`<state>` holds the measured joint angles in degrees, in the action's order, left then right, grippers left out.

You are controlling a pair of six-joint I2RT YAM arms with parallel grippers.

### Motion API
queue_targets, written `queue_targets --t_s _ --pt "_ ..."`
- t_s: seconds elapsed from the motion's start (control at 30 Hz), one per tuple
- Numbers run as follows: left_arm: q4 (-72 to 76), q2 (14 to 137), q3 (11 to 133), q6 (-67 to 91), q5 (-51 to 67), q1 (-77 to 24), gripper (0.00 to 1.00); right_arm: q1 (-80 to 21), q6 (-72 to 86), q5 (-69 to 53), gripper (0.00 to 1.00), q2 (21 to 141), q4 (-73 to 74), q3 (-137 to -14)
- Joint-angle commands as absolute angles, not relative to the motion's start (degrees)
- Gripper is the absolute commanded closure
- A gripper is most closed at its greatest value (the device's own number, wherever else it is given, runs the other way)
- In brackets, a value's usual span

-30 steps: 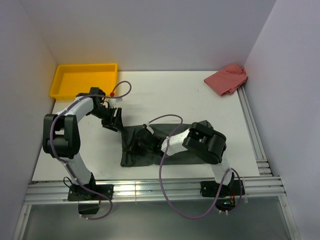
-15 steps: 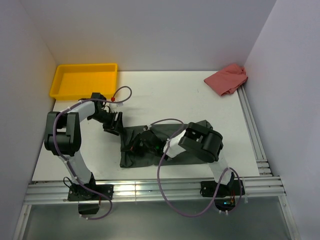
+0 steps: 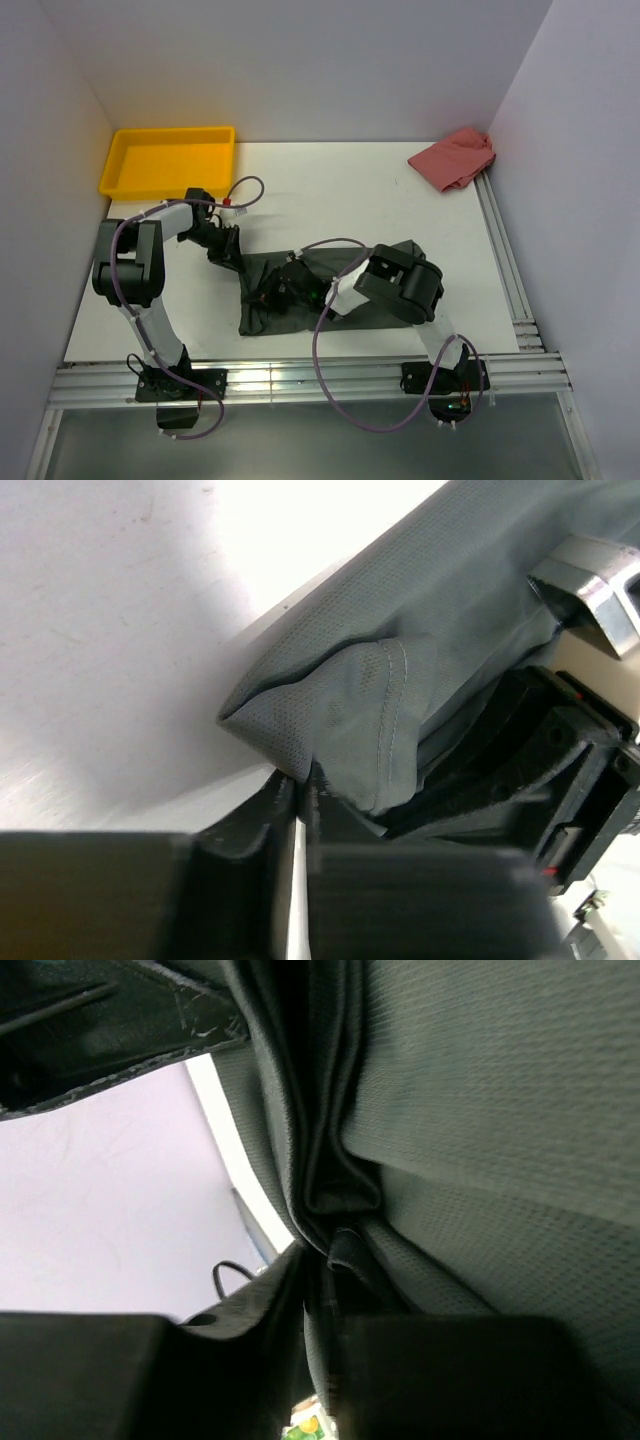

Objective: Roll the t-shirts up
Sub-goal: Roll the tshirt

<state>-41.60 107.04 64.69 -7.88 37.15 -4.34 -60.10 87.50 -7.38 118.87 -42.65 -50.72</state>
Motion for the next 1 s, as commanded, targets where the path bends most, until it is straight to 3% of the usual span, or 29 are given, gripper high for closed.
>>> queue_targets --t_s 0.0,0.1,0.27,0.47,0.67,0.97 --pt "-42.8 106.5 67.3 -7.6 34.6 -5.1 0.96 -59.7 86.0 -6.7 0.78 118.3 -38.4 -53.4" --pt "-44.0 106.1 68.3 -7.4 31.6 -5.5 1.00 -60.2 82.4 -3.1 0.64 115.2 -29.1 -55.4" --pt "-45.8 105.6 69.5 -7.6 27.7 -6.5 1.00 -62.2 76.0 6.6 0.55 111.2 -6.9 -63.8" --pt "-47.2 105.3 70.3 -7.6 25.9 -7.2 1.00 -67.1 72.9 17.7 0.53 111.8 17.9 -78.0" --pt "-47.7 105.4 70.6 -7.6 25.8 -7.5 1.00 -71.0 72.4 24.6 0.53 117.1 33.7 -89.5" --pt "-48.1 105.5 71.1 -7.6 25.7 -7.8 1.00 -75.3 72.8 26.8 0.53 125.7 44.4 -103.4"
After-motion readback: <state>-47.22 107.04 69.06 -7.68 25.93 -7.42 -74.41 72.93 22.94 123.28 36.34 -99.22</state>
